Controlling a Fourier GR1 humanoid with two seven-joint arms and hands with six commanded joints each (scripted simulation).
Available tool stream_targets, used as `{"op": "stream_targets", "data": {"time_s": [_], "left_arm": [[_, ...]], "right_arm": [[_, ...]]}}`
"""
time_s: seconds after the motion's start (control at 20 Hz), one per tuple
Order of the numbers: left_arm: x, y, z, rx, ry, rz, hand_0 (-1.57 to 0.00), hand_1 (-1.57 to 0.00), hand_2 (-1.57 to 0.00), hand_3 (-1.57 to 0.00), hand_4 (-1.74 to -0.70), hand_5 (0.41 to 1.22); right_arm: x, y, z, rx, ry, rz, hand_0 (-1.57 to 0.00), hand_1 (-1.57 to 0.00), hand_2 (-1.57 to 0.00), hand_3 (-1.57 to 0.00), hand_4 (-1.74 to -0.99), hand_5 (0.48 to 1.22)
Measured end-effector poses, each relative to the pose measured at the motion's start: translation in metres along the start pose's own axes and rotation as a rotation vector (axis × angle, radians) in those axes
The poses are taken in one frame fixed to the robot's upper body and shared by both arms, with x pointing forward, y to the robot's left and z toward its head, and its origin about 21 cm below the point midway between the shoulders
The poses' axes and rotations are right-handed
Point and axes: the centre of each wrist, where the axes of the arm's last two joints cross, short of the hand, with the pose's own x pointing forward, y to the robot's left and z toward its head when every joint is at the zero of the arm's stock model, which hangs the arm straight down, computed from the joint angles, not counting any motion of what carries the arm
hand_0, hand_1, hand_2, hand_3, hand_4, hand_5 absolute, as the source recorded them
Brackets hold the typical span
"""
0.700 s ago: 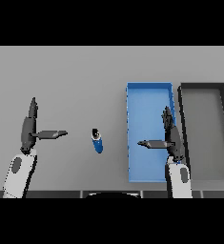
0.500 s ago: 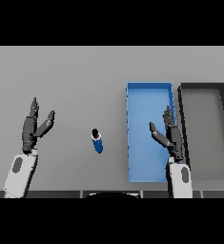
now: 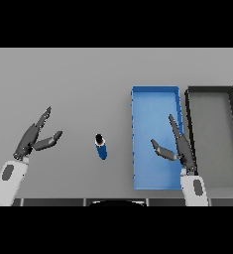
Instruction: Pick up the blue pipe and place it into the blue bin.
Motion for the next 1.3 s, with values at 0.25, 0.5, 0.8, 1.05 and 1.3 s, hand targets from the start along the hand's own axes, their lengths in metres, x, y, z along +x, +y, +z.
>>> {"op": "stream_targets", "data": {"time_s": [0.25, 0.5, 0.8, 1.05, 1.3], "left_arm": [[0.013, -0.015, 0.015, -0.205, -0.042, -0.002, 0.0, 0.0, 0.0, 0.0, -1.0, 0.548], [0.03, -0.048, 0.02, -0.365, 0.054, -0.036, 0.0, 0.0, 0.0, 0.0, -1.06, 0.474], [0.024, -0.094, 0.016, -0.463, 0.027, -0.049, 0.0, 0.0, 0.0, 0.0, -1.14, 0.479], [0.023, -0.122, -0.011, -0.445, -0.017, -0.015, 0.0, 0.0, 0.0, 0.0, -1.13, 0.488], [0.011, -0.143, -0.025, -0.436, 0.002, 0.054, 0.0, 0.0, 0.0, 0.0, -1.14, 0.497]], "right_arm": [[0.005, -0.004, -0.006, -0.006, -0.008, -0.017, 0.0, 0.0, 0.0, 0.0, -1.209, 0.581], [0.007, -0.004, -0.006, -0.001, -0.004, -0.038, 0.0, 0.0, 0.0, 0.0, -1.223, 0.572], [0.004, -0.001, -0.005, 0.002, 0.004, -0.025, 0.0, 0.0, 0.0, 0.0, -1.209, 0.567], [0.005, 0.002, 0.002, 0.005, 0.002, -0.049, 0.0, 0.0, 0.0, 0.0, -1.206, 0.554], [0.006, 0.002, -0.001, -0.001, 0.007, -0.048, 0.0, 0.0, 0.0, 0.0, -1.202, 0.549]]}}
